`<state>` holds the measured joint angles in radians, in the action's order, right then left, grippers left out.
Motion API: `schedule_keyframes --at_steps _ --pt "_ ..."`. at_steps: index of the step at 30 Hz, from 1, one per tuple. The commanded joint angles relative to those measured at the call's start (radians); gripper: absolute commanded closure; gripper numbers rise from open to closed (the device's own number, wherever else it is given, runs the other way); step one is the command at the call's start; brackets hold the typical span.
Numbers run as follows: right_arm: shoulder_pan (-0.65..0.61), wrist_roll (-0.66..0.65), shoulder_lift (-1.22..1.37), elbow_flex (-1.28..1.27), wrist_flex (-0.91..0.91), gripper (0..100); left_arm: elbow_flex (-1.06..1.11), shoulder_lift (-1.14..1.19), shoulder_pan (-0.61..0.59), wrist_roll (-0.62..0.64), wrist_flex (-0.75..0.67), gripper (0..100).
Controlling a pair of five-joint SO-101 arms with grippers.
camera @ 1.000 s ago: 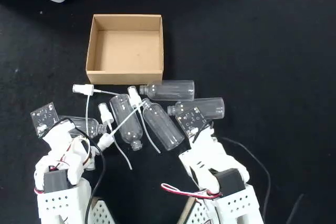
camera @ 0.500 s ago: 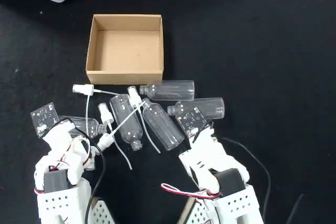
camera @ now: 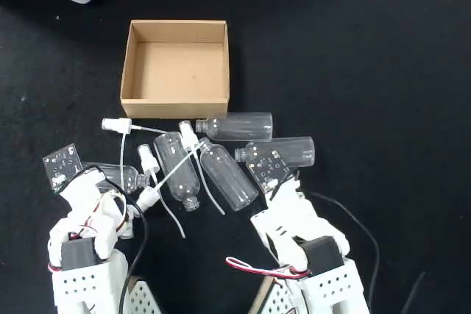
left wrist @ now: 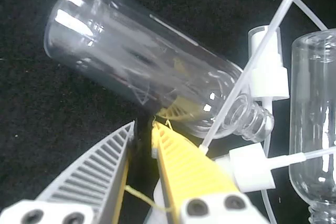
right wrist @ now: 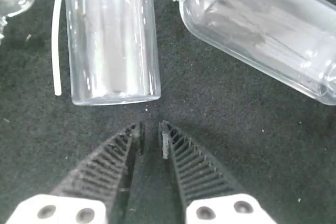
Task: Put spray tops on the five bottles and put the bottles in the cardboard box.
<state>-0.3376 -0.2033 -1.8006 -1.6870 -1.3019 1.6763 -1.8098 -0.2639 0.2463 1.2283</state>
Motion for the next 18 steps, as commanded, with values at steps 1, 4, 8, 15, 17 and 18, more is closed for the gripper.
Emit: schedule_keyframes --at_steps 1,4,8,15,17,18 --pt "0.023 -0.003 -0.097 0.004 -0.005 97.6 0.024 -0.009 -0.01 -0.005 0.006 95" --pt "0.023 -0.003 -0.097 0.004 -0.005 97.6 0.024 -0.009 -0.01 -0.005 0.006 95" --pt "0.023 -0.003 -0.097 0.004 -0.005 97.6 0.024 -0.009 -0.01 -0.005 0.006 95" --pt "0.023 -0.003 -0.097 0.004 -0.005 97.6 0.024 -0.009 -0.008 -0.006 0.006 95" --pt "0.023 -0.003 -0.097 0.004 -0.005 97.6 0.024 -0.009 -0.008 -0.006 0.006 95" --pt "0.023 -0.003 -0.097 0.004 -0.005 97.6 0.024 -0.009 -0.008 -0.006 0.006 95"
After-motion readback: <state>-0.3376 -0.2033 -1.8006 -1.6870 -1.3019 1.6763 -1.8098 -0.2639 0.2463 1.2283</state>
